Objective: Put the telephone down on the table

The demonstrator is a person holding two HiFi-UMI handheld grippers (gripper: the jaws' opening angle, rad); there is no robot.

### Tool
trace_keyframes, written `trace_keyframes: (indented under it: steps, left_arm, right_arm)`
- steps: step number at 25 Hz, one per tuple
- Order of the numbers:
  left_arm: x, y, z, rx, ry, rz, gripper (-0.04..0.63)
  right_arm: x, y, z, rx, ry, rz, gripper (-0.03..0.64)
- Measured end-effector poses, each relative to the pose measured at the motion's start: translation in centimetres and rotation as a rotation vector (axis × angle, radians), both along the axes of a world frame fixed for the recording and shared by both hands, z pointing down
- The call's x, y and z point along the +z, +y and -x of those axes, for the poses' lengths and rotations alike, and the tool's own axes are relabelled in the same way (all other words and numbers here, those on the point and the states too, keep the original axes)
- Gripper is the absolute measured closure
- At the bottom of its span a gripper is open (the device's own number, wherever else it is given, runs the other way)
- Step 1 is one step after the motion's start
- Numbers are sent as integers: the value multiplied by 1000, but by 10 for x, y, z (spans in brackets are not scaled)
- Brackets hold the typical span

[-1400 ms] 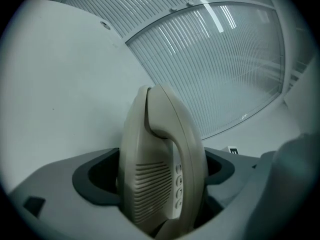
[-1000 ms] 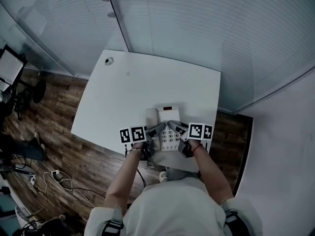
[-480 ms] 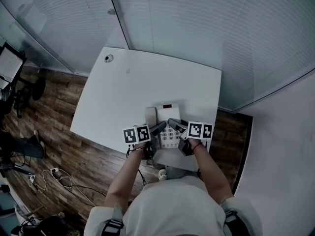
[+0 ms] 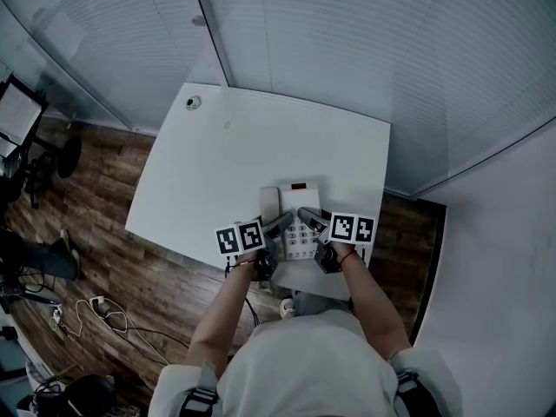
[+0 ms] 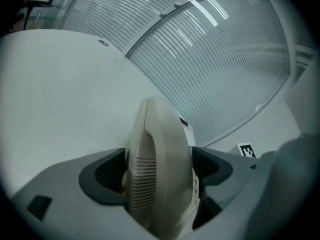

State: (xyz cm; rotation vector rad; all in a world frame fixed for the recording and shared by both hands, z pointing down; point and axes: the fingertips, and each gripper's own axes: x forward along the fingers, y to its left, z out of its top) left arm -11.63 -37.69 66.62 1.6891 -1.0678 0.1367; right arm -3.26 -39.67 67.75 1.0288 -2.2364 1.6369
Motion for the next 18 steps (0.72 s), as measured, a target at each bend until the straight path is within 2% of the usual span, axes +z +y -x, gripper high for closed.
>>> trace_keyframes:
  steps: [8, 18]
  left_arm:
    - [-5, 7, 2, -3, 1, -16, 156]
    - [-8, 25, 6, -44, -17, -13, 167]
  right_arm:
    - [1, 0, -6, -23, 148, -58, 312]
    - [-10, 10, -18, 43, 148, -68, 314]
